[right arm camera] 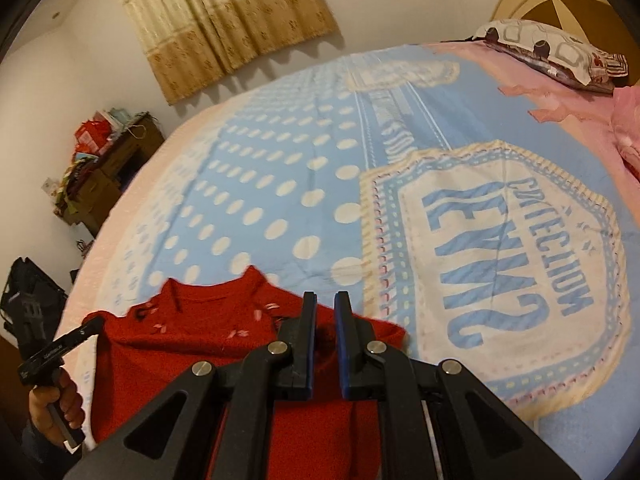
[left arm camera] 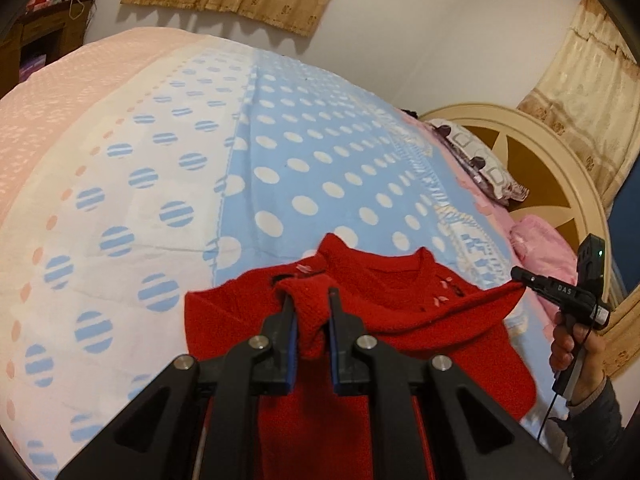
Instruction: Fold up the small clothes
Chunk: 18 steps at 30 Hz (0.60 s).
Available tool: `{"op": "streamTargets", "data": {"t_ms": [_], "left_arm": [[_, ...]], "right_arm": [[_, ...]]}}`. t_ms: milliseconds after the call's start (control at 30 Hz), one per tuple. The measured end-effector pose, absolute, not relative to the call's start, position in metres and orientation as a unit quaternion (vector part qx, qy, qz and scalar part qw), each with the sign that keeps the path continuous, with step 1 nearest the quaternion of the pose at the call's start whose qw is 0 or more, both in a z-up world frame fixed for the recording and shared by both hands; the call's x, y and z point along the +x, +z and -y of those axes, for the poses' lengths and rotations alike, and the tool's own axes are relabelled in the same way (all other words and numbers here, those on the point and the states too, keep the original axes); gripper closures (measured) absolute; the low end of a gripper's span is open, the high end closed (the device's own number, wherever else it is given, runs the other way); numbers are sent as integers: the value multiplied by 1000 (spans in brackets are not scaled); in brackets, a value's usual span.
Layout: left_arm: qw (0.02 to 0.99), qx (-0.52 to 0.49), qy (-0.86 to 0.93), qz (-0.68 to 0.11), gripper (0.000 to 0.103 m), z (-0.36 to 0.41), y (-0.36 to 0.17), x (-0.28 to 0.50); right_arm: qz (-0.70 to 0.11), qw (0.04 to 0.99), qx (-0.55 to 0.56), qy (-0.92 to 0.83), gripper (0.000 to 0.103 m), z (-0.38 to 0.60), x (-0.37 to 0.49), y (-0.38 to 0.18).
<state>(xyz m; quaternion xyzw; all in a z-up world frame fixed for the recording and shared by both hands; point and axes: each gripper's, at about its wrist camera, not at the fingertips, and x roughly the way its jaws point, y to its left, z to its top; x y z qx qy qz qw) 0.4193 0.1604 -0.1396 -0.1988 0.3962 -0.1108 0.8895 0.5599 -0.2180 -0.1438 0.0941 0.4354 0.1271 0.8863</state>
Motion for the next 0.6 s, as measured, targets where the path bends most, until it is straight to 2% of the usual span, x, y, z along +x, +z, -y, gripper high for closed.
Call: {"op": "streamTargets", "data": {"t_ms": [300,333,367,400,433,500,600], "left_arm": [[889,-192,-99,-403,89,-160,-152,442],[893,-185,-95,-399,86,-159,-150,441],[897,-178,-89,-395,83,-159,-148,441],[903,-168,-75,-388,75,-160,-144,437],[907,-163,-70,-382,70,-162,-141,435],[912,-166,-61,-370,55,-170,-134,426],[914,-168,-56,-364,51,-174,-128,409]], "right_arm": [[-460,872,115,125,93,218,597,-173],[-469,868,109,118,82,216,598,-175],[-472,868,104,112,46,216,597,-176],[-469,869,102,117,26,216,594,-174],[-458,874,104,122,10,217,589,-171],[-445,882,95,121,10,217,579,-164],[-440,886,78,120,10,213,565,-155]]}}
